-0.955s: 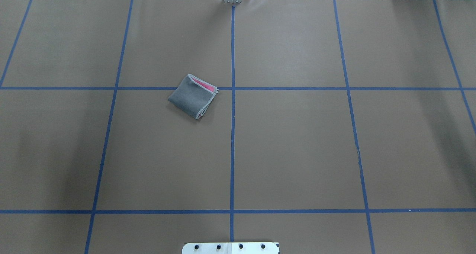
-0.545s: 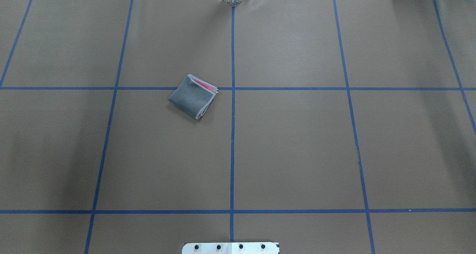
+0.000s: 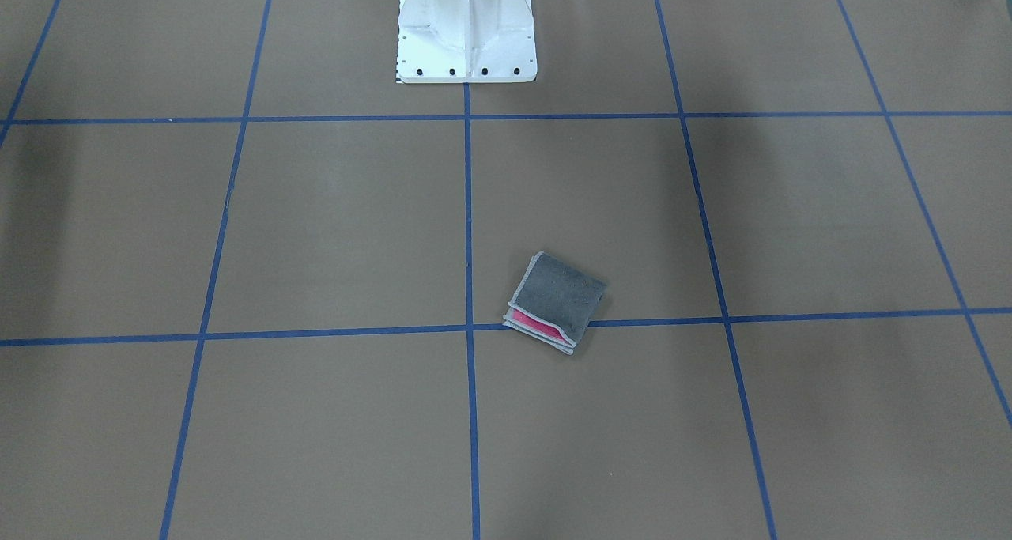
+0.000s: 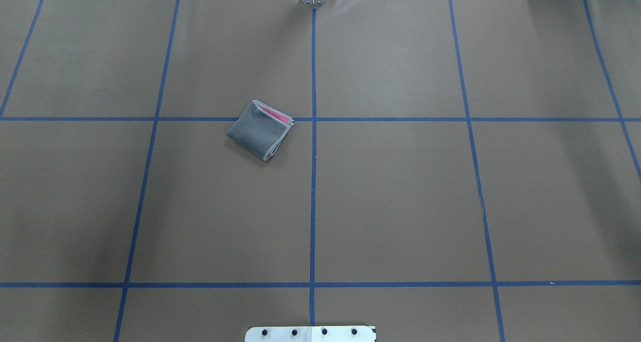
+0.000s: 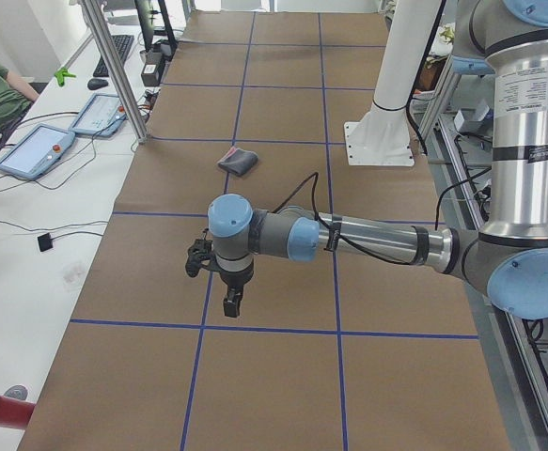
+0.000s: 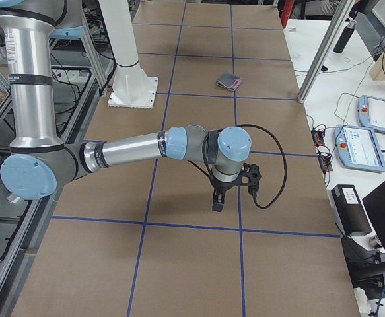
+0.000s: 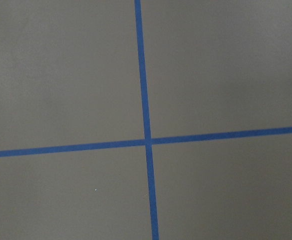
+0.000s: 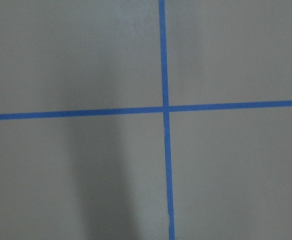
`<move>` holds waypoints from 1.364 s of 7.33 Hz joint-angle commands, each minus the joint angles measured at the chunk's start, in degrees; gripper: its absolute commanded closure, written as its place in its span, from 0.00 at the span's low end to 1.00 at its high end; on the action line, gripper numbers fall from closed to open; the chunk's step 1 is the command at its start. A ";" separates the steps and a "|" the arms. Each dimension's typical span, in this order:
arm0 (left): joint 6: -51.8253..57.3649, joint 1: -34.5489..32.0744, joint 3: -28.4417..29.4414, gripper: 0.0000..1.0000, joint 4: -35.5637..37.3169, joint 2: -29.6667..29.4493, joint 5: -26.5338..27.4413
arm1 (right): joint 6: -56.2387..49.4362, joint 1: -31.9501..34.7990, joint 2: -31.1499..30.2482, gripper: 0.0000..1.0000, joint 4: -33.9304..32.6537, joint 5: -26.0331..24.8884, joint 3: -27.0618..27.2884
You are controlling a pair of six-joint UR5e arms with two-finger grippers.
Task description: Fold towel twice with both arms
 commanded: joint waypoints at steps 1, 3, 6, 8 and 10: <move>0.91 -0.14 1.82 0.00 -4.16 2.65 -0.03 | -0.07 0.04 -0.71 0.00 -0.38 1.08 -0.47; 0.91 -0.57 1.83 0.00 -4.27 2.57 -0.12 | -0.15 0.74 -1.32 0.00 -0.29 1.51 -0.56; 0.91 -0.58 1.74 0.00 -4.27 2.49 -0.03 | -6.13 3.12 -2.73 0.00 3.22 1.25 -3.64; 0.82 -0.58 1.65 0.00 -4.27 2.57 -0.03 | -5.43 3.03 -4.13 0.00 4.88 0.81 -3.03; 0.82 -0.58 1.83 0.00 -4.36 2.66 -0.03 | -4.81 3.03 -5.45 0.00 7.07 0.73 -3.29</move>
